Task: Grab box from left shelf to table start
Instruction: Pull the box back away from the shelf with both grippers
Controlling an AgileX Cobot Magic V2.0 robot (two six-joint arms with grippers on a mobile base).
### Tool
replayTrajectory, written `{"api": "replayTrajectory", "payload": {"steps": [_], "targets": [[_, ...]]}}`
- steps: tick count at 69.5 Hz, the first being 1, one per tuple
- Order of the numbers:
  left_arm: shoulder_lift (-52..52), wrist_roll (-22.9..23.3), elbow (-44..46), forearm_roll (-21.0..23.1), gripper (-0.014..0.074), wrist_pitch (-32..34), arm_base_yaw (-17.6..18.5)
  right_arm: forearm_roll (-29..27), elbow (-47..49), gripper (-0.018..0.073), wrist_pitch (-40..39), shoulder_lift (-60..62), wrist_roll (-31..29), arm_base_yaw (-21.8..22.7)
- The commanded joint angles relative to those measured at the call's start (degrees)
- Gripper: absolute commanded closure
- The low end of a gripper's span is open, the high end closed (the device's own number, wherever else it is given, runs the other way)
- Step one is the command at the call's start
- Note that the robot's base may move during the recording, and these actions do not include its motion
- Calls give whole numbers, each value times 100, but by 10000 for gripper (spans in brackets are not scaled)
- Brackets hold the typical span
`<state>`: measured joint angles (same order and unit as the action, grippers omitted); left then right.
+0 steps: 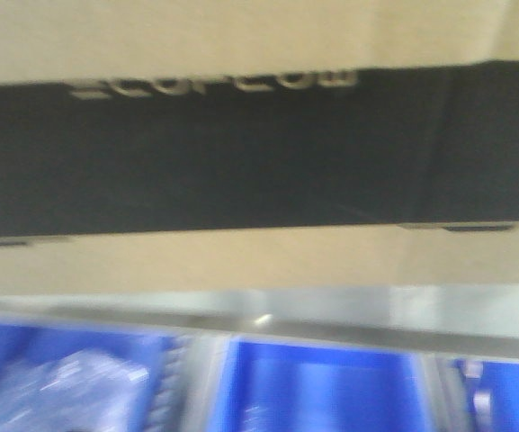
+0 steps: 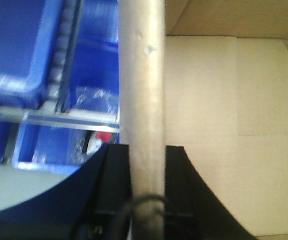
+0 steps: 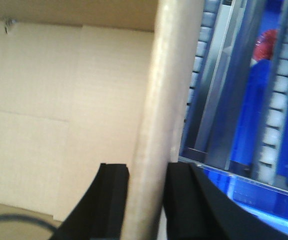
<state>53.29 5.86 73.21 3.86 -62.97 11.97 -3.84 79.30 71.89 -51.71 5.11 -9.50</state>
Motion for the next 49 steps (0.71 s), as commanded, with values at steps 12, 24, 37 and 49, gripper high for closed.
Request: {"api": "replayTrajectory", "payload": {"steps": [12,24,37,49], "targets": [[515,29,222,99,700,630,16,43,226,500,-185,62,-170,32],[790,29,222,99,700,705,16,43,226,500,-185,62,-170,32],[931,29,234,49,700,807,16,43,226,500,-185,62,-170,32],[833,29,348,49,700,1073,16,43,226,500,-185,62,-170,32]]}}
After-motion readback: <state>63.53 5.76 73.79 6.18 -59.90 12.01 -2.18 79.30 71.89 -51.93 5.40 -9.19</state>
